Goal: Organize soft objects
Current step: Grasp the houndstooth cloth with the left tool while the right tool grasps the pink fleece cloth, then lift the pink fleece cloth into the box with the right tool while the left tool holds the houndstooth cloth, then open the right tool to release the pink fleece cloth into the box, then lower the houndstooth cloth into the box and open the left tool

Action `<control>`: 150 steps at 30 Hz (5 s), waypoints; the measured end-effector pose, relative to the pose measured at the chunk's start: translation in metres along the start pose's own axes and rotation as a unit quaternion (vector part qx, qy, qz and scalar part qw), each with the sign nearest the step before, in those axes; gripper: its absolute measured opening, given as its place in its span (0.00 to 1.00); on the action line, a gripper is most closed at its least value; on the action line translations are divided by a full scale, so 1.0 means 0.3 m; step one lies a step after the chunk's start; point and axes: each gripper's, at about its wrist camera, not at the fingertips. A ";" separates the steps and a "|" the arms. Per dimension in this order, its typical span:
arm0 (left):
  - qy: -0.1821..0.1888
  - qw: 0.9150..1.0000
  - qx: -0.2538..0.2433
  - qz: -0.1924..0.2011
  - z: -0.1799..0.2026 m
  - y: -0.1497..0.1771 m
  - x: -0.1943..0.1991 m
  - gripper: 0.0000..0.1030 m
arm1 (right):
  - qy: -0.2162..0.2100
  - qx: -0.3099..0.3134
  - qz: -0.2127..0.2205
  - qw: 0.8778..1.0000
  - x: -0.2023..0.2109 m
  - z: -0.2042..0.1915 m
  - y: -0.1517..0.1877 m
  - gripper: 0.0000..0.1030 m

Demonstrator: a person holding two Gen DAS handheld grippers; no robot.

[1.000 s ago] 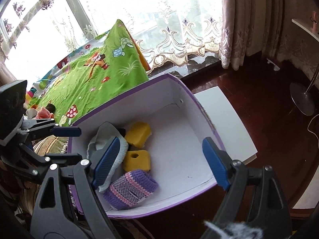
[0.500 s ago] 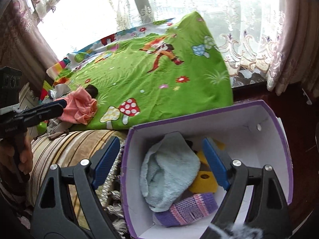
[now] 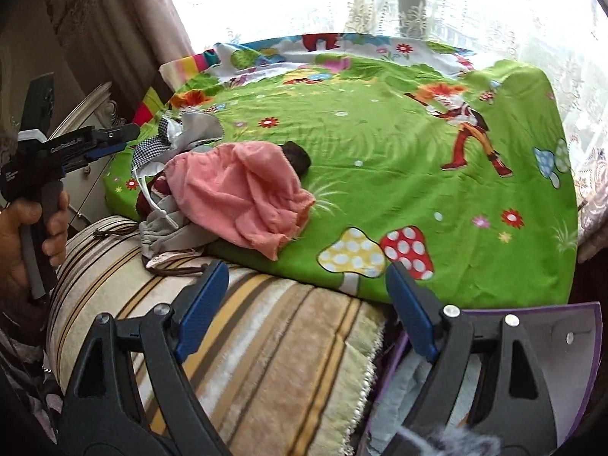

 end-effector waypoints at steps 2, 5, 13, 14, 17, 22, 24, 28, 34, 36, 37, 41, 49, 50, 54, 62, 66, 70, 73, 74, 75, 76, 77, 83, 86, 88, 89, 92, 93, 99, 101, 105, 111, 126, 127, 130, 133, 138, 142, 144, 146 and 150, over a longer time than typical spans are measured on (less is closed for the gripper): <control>-0.004 1.000 0.016 -0.015 -0.040 0.000 -0.032 0.62 | -0.004 0.018 -0.005 1.000 -0.026 -0.050 -0.032 0.84; 0.007 0.999 0.032 -0.032 -0.074 -0.003 -0.075 0.62 | -0.009 0.045 -0.014 0.999 -0.066 -0.124 -0.071 0.84; 0.046 0.997 0.039 -0.038 -0.109 -0.021 -0.114 0.55 | -0.014 0.097 -0.040 0.994 -0.181 -0.276 -0.164 0.84; 0.052 0.997 0.040 -0.040 -0.115 -0.021 -0.118 0.54 | -0.014 0.102 -0.044 0.994 -0.198 -0.291 -0.177 0.84; 0.066 0.996 0.045 -0.041 -0.133 -0.021 -0.125 0.53 | -0.010 0.117 -0.051 0.992 -0.239 -0.329 -0.212 0.84; 0.075 0.995 0.044 -0.043 -0.146 -0.025 -0.139 0.33 | -0.001 0.140 -0.066 0.988 -0.316 -0.385 -0.261 0.84; 0.078 0.995 0.043 -0.042 -0.153 -0.024 -0.138 0.25 | 0.000 0.145 -0.071 0.987 -0.340 -0.403 -0.272 0.80; 0.091 0.994 0.054 -0.035 -0.178 -0.015 -0.124 0.17 | -0.011 0.143 -0.074 0.987 -0.362 -0.413 -0.292 0.61; 0.107 0.992 0.070 -0.013 -0.211 -0.007 -0.090 0.14 | -0.011 0.151 -0.070 0.986 -0.359 -0.420 -0.296 0.23; 0.109 0.991 0.073 -0.009 -0.214 -0.005 -0.083 0.14 | -0.018 0.145 -0.068 0.987 -0.356 -0.410 -0.298 0.16; 0.110 0.991 0.074 -0.008 -0.215 -0.004 -0.082 0.14 | -0.020 0.140 -0.067 0.988 -0.354 -0.402 -0.299 0.13; 0.110 0.991 0.076 -0.004 -0.218 0.002 -0.074 0.14 | -0.037 0.116 -0.049 0.991 -0.315 -0.361 -0.308 0.09; 0.115 0.990 0.081 0.012 -0.221 0.007 -0.048 0.14 | -0.103 0.038 -0.002 0.994 -0.141 -0.198 -0.332 0.09; 0.116 0.990 0.080 0.015 -0.219 0.008 -0.041 0.14 | -0.110 0.026 0.004 0.994 -0.115 -0.171 -0.330 0.09; 0.118 0.990 0.075 0.025 -0.201 0.008 -0.008 0.13 | -0.137 -0.018 0.031 0.990 0.000 -0.058 -0.301 0.09; 0.126 0.990 0.050 0.047 -0.133 0.016 0.085 0.13 | -0.105 -0.077 0.084 0.988 0.240 0.140 -0.135 0.09; 0.129 0.990 0.036 0.049 -0.085 0.025 0.117 0.13 | -0.071 -0.112 0.095 0.987 0.335 0.248 -0.004 0.09; 0.128 0.990 0.022 0.048 -0.032 0.041 0.137 0.13 | -0.038 -0.151 0.092 0.983 0.392 0.366 0.139 0.09; 0.128 0.991 0.010 0.044 0.012 0.054 0.148 0.13 | -0.014 -0.183 0.082 0.980 0.413 0.454 0.252 0.09; 0.128 0.991 0.006 0.043 0.028 0.058 0.150 0.13 | -0.003 -0.191 0.077 0.978 0.417 0.482 0.292 0.09; 0.127 0.991 0.001 0.042 0.045 0.062 0.154 0.13 | 0.006 -0.198 0.072 0.977 0.419 0.505 0.326 0.09; 0.125 0.991 -0.003 0.042 0.061 0.066 0.158 0.13 | 0.012 -0.205 0.068 0.976 0.420 0.527 0.361 0.09; 0.124 0.991 -0.008 0.041 0.079 0.070 0.162 0.13 | 0.018 -0.209 0.063 0.976 0.419 0.546 0.393 0.09; 0.123 0.991 -0.035 0.031 0.185 0.095 0.165 0.13 | 0.076 -0.204 0.031 0.976 0.394 0.651 0.544 0.09; 0.120 0.991 -0.047 0.027 0.233 0.107 0.166 0.13 | 0.097 -0.192 0.014 0.977 0.369 0.692 0.595 0.09; 0.119 0.991 -0.053 0.024 0.262 0.113 0.166 0.13 | 0.103 -0.177 0.002 0.979 0.342 0.703 0.622 0.09; 0.119 0.991 -0.057 0.022 0.277 0.116 0.166 0.13 | 0.100 -0.166 -0.005 0.981 0.323 0.699 0.630 0.09; 0.120 0.990 -0.072 0.017 0.329 0.126 0.167 0.13 | 0.079 -0.121 -0.026 0.989 0.253 0.645 0.642 0.09; 0.121 0.990 -0.077 0.016 0.346 0.130 0.166 0.13 | 0.069 -0.100 -0.035 0.992 0.224 0.614 0.641 0.09; 0.128 0.986 -0.107 0.003 0.441 0.155 0.159 0.13 | 0.003 0.020 -0.105 0.994 0.056 0.404 0.668 0.09; 0.132 0.985 -0.114 -0.002 0.467 0.167 0.153 0.13 | -0.024 0.049 -0.121 0.991 0.025 0.345 0.684 0.09; 0.146 0.981 -0.128 -0.016 0.520 0.190 0.137 0.13 | -0.064 0.080 -0.149 0.984 -0.022 0.271 0.716 0.09; 0.186 0.971 -0.148 -0.042 0.605 0.222 0.127 0.13 | -0.110 0.085 -0.168 0.976 -0.034 0.245 0.738 0.14; 0.301 0.903 -0.238 -0.191 0.971 0.335 -0.054 0.13 | -0.094 -0.001 -0.111 0.989 0.128 0.346 0.772 0.80; 0.299 0.899 -0.246 -0.203 1.000 0.347 -0.078 0.13 | -0.086 -0.010 -0.104 0.991 0.144 0.360 0.771 0.81; 0.291 0.891 -0.263 -0.227 1.073 0.375 -0.144 0.13 | -0.066 -0.038 -0.089 0.993 0.183 0.396 0.787 0.81; 0.285 0.883 -0.277 -0.250 1.129 0.402 -0.199 0.13 | -0.064 -0.056 -0.075 0.994 0.211 0.436 0.765 0.81; 0.285 0.871 -0.283 -0.283 1.185 0.423 -0.283 0.13 | -0.064 -0.074 -0.058 0.993 0.205 0.473 0.751 0.81; 0.205 0.891 -0.293 -0.279 1.201 0.424 -0.384 0.48 | -0.065 -0.082 -0.054 0.993 0.207 0.507 0.739 0.81; 0.181 0.899 -0.282 -0.283 1.188 0.420 -0.424 0.59 | -0.064 -0.089 -0.054 0.993 0.201 0.514 0.734 0.81; 0.189 0.899 -0.267 -0.291 1.169 0.414 -0.428 0.59 | -0.065 -0.092 -0.053 0.992 0.194 0.523 0.724 0.81; 0.186 0.907 -0.272 -0.261 1.134 0.397 -0.376 0.59 | -0.068 -0.103 -0.050 0.991 0.162 0.525 0.702 0.81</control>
Point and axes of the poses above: each gripper's, at about its wrist camera, not at the fingertips, and x roughly against the way its jaws point, z to its right, y to its underside, and after that the axes turned 13 degrees about -z, right-handed
